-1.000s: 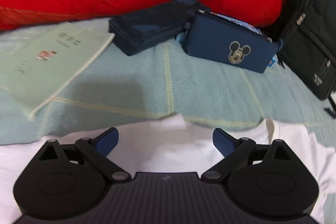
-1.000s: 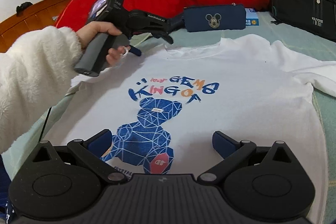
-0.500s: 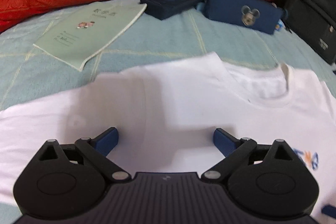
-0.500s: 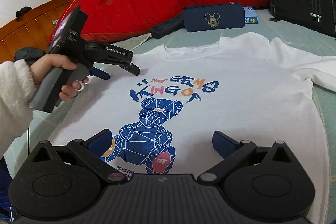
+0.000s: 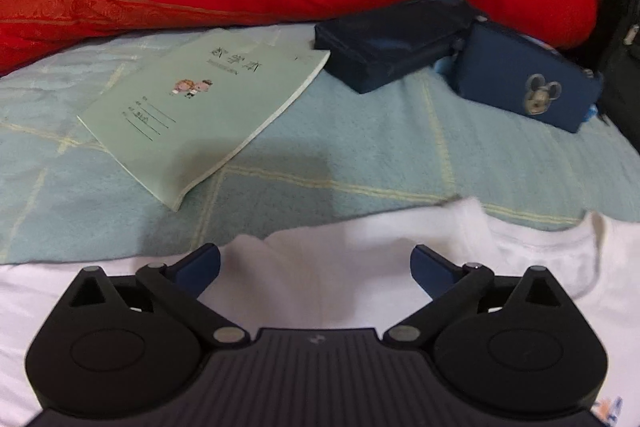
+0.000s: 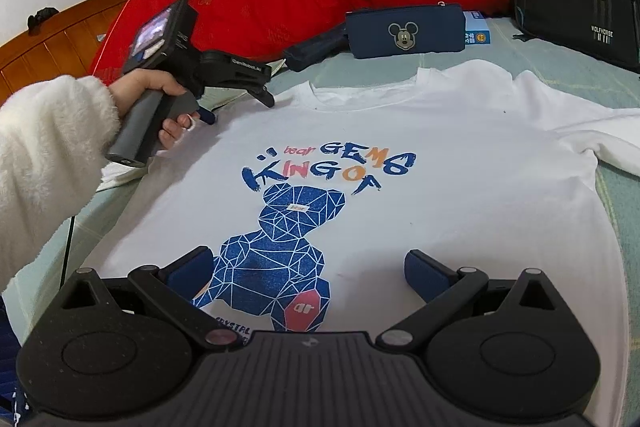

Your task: Fold clothes

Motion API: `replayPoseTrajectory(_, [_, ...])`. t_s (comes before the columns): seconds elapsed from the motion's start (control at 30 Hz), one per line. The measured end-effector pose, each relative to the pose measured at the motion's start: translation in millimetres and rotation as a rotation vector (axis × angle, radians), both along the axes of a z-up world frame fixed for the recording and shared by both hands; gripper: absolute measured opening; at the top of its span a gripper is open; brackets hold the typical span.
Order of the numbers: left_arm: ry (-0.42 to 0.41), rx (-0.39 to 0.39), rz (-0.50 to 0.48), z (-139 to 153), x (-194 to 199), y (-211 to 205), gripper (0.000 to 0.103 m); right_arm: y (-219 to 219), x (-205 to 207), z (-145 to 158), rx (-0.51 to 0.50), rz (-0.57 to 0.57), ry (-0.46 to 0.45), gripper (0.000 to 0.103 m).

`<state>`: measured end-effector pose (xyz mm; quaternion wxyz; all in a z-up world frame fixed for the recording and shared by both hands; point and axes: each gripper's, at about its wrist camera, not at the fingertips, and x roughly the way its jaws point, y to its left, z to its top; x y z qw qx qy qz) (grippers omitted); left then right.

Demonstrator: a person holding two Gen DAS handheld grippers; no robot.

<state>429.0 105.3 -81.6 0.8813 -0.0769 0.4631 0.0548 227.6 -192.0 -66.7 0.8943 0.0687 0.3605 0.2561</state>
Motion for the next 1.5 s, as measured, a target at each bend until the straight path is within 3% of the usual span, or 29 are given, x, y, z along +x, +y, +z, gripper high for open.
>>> replayPoseTrajectory(0.27, [-0.069, -0.005, -0.093, 30.5, -63.9, -15.2, 0.101, 0.3, -1.6, 0.5, 0.002, 0.003, 0.002, 0.103])
replayPoseTrajectory(0.47, [-0.090, 0.024, -0.193, 22.4, -104.1, -32.8, 0.101, 0.0, -3.2, 1.0, 0.005, 0.008, 0.003, 0.103])
replayPoseTrajectory(0.67, [-0.040, 0.014, -0.175, -7.4, -86.4, -34.9, 0.101, 0.3, -3.7, -0.2, -0.004, 0.012, 0.001, 0.103])
replayPoseTrajectory(1.07, [-0.020, -0.001, -0.074, -10.4, -30.8, -19.5, 0.102, 1.1, -3.7, -1.6, -0.021, 0.014, -0.008, 0.103])
replayPoseTrajectory(1.5, [-0.081, 0.005, -0.102, 25.6, -69.6, -30.7, 0.101, -0.8, -4.8, 1.1, -0.010, 0.003, -0.008, 0.103])
